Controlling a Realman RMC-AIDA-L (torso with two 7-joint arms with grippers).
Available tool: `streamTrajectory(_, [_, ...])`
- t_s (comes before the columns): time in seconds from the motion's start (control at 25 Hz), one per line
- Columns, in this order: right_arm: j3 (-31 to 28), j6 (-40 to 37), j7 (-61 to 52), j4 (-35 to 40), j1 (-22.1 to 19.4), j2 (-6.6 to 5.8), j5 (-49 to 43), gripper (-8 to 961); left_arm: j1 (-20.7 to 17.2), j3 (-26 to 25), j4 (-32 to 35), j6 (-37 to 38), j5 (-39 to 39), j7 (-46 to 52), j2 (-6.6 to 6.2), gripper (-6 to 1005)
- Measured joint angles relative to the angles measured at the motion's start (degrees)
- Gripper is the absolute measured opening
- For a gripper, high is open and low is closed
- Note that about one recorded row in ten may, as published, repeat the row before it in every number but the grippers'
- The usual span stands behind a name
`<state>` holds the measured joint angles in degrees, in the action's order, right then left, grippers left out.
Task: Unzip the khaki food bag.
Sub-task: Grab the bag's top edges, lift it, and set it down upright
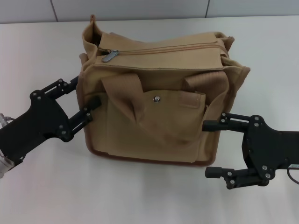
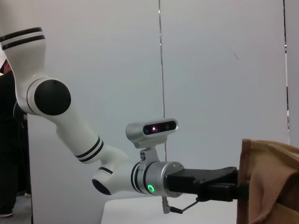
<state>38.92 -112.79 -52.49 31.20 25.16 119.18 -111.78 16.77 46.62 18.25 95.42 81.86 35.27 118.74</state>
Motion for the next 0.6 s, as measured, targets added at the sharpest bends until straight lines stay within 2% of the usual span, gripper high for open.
streamTrajectory(0.6, [-0.1, -0.5, -0.2, 0.0, -0.2, 0.0, 1.9, 829, 1.2, -0.1, 1.3, 1.1, 0.1, 0.1, 0.0, 197])
